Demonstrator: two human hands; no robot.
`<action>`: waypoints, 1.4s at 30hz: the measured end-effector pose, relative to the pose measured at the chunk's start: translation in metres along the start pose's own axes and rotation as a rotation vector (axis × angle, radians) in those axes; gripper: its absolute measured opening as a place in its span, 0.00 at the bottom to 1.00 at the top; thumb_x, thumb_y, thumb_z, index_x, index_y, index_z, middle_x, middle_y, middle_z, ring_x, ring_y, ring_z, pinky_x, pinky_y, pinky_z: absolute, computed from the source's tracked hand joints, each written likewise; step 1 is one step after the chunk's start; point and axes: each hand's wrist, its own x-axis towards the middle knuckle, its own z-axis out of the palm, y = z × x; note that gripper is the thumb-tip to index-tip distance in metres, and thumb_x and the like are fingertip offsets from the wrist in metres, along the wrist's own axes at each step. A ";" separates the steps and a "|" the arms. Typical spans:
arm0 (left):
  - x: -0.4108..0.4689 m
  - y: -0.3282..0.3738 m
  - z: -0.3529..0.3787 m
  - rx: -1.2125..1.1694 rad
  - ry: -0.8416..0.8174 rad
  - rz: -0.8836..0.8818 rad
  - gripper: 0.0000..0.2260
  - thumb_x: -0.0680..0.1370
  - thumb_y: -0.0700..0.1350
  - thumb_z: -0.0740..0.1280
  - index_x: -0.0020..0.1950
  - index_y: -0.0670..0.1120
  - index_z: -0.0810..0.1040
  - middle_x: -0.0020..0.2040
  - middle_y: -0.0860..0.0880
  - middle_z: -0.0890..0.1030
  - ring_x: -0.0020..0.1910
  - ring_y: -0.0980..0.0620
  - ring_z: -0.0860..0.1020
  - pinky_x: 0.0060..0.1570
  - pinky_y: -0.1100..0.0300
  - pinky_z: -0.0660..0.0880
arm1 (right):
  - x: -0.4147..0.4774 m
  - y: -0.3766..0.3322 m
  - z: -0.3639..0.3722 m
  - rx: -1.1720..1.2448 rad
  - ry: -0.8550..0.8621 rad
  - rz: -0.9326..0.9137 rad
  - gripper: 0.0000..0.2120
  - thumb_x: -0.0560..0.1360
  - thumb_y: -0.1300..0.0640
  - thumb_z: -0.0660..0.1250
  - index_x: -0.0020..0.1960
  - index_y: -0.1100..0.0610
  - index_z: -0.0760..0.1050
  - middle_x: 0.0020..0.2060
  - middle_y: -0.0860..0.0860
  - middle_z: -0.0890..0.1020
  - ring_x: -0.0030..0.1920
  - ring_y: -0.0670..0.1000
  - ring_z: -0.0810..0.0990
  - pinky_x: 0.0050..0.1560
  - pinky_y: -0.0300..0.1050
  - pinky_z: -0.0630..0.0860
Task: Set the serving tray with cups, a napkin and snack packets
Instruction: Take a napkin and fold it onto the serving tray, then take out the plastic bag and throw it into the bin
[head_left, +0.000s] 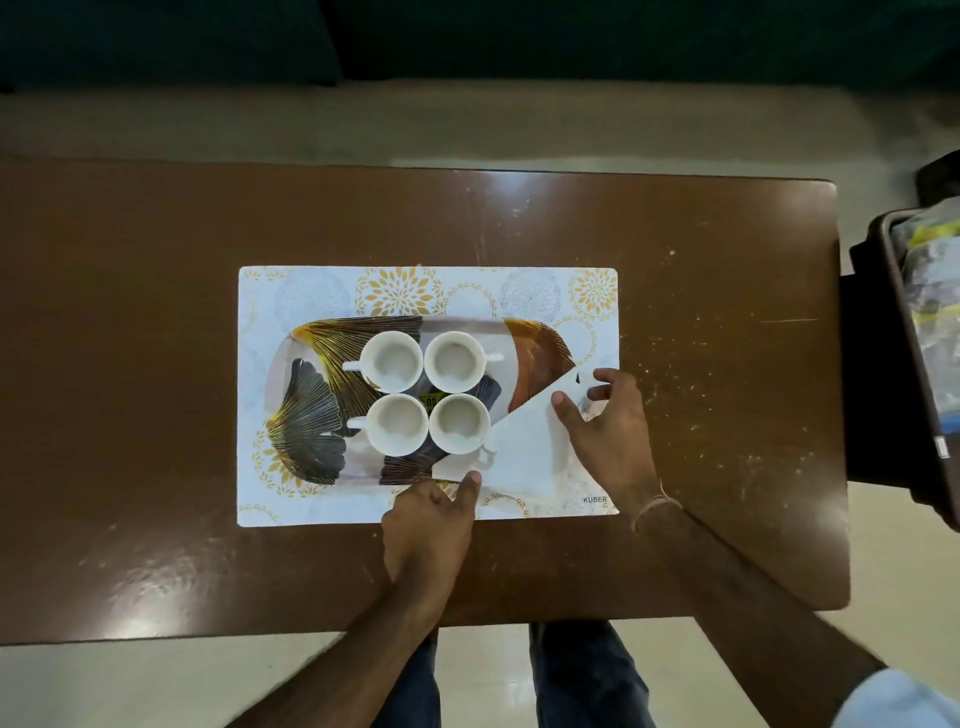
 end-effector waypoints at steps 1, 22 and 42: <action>-0.006 0.003 0.000 -0.007 -0.021 0.048 0.22 0.74 0.62 0.70 0.28 0.50 0.70 0.27 0.55 0.74 0.30 0.56 0.74 0.30 0.62 0.64 | 0.001 0.001 -0.002 0.019 0.016 0.008 0.29 0.74 0.44 0.73 0.68 0.53 0.67 0.61 0.53 0.76 0.57 0.50 0.76 0.59 0.49 0.78; -0.088 0.286 0.211 0.272 -0.623 0.839 0.11 0.77 0.56 0.69 0.41 0.49 0.78 0.37 0.54 0.83 0.37 0.54 0.81 0.36 0.58 0.77 | 0.087 0.179 -0.302 0.487 0.661 0.274 0.06 0.78 0.49 0.68 0.45 0.48 0.74 0.44 0.56 0.82 0.37 0.54 0.79 0.41 0.52 0.79; -0.182 0.402 0.394 0.234 -0.386 1.097 0.05 0.73 0.48 0.67 0.46 0.51 0.71 0.42 0.49 0.80 0.42 0.44 0.79 0.37 0.55 0.68 | 0.172 0.273 -0.399 1.291 0.451 0.332 0.16 0.76 0.77 0.54 0.43 0.64 0.77 0.37 0.57 0.80 0.36 0.51 0.82 0.43 0.45 0.84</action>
